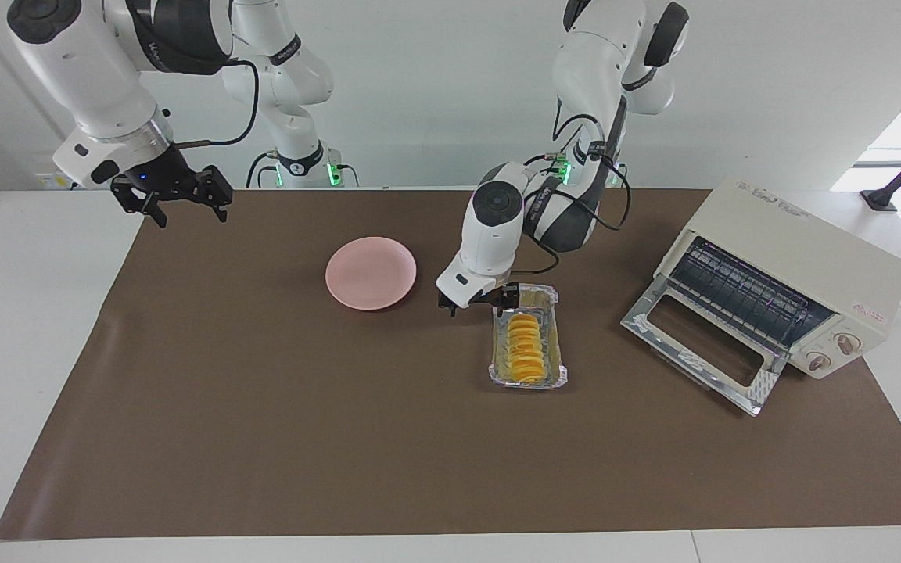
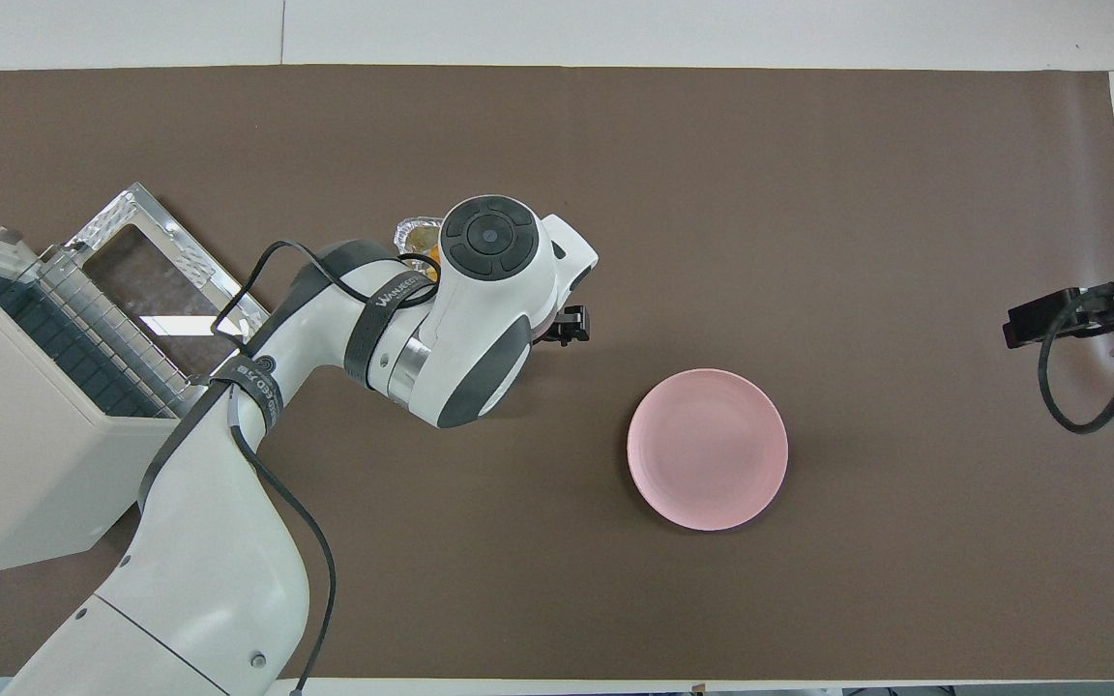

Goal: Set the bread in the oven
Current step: 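Reach the left gripper to the foil tray, then grasp and lift the foil tray with the left gripper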

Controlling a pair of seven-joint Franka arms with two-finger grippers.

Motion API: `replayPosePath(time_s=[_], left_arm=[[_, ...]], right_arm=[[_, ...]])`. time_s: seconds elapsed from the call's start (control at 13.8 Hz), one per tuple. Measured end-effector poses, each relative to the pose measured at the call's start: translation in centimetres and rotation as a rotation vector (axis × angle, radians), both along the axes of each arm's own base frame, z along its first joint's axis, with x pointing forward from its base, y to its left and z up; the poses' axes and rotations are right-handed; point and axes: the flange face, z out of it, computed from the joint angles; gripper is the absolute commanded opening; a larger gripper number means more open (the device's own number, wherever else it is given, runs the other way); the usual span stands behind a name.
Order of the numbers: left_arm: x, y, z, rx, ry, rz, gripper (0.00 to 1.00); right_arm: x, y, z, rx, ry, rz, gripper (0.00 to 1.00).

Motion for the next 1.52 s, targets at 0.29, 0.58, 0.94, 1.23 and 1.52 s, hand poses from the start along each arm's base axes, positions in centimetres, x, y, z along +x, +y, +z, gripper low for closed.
replayPosePath(time_s=[0.29,0.58,0.94,1.23,1.52], left_arm=[[0.5,0.7,-0.6,0.006,0.002,0.020,0.75],[0.6,0.7,-1.2,0.001,-0.004,0.036,0.55],[1.1,0.9,-2.3,-0.006,-0.016,0.051,0.42],[1.8,2.5,-3.2,0.000,-0.013,0.077,0.00],[1.7,2.7,-2.2,0.050,0.042,0.170,0.00]], right_arm=[[0.0,0.0,0.0,0.000,0.000,0.000,1.00],[0.0,0.0,0.0,0.000,0.000,0.000,1.00],[0.0,0.0,0.0,0.000,0.000,0.000,1.00],[0.0,0.0,0.0,0.000,0.000,0.000,1.00],[0.0,0.0,0.0,0.000,0.000,0.000,1.00]])
